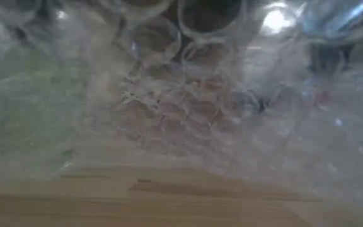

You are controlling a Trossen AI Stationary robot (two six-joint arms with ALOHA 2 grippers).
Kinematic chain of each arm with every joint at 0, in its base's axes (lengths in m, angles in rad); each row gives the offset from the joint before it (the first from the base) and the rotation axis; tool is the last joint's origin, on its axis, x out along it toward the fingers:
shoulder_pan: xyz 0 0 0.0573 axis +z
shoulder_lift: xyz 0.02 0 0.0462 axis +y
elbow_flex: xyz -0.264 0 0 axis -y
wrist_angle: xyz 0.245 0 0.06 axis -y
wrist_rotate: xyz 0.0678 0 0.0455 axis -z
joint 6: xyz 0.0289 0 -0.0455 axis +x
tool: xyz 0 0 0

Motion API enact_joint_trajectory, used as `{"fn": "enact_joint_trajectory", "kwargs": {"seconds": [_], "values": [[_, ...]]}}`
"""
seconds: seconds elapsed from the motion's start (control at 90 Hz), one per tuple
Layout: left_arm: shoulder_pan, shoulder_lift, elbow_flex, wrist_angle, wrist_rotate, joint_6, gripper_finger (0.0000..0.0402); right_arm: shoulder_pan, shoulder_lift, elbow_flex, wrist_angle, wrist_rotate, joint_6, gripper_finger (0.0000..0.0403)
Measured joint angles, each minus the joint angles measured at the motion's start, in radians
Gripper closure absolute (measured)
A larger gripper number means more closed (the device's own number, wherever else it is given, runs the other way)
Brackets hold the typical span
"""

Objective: Wrap mug
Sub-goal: Wrap the green mug with bubble wrap

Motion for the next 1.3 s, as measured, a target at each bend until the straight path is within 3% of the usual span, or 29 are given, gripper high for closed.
{"fn": "enact_joint_trajectory", "kwargs": {"seconds": [0.167,0.433,0.789,1.033,1.156,1.3], "values": [[0.0,0.0,0.0,0.001,0.0,0.0,0.0231,-0.022,0.023,0.006,0.228,-0.026,-0.12,0.0228],[0.0,-0.006,0.001,-0.003,0.003,0.0,0.0231,-0.028,0.174,0.005,0.465,-0.043,-0.141,0.0228],[-0.017,-0.018,0.148,-0.175,-0.014,0.001,0.0231,-0.033,0.202,0.007,0.473,-0.033,-0.133,0.0228],[-0.001,-0.016,0.183,-0.232,-0.236,0.028,0.0231,-0.033,0.203,0.006,0.478,-0.033,-0.133,0.0228],[0.035,-0.009,0.132,-0.2,-0.221,0.045,0.0231,-0.033,0.203,0.006,0.478,-0.035,-0.132,0.0228],[0.047,-0.009,0.062,-0.082,-0.099,0.097,0.0231,-0.033,0.203,0.006,0.47,-0.044,-0.125,0.0228]]}}
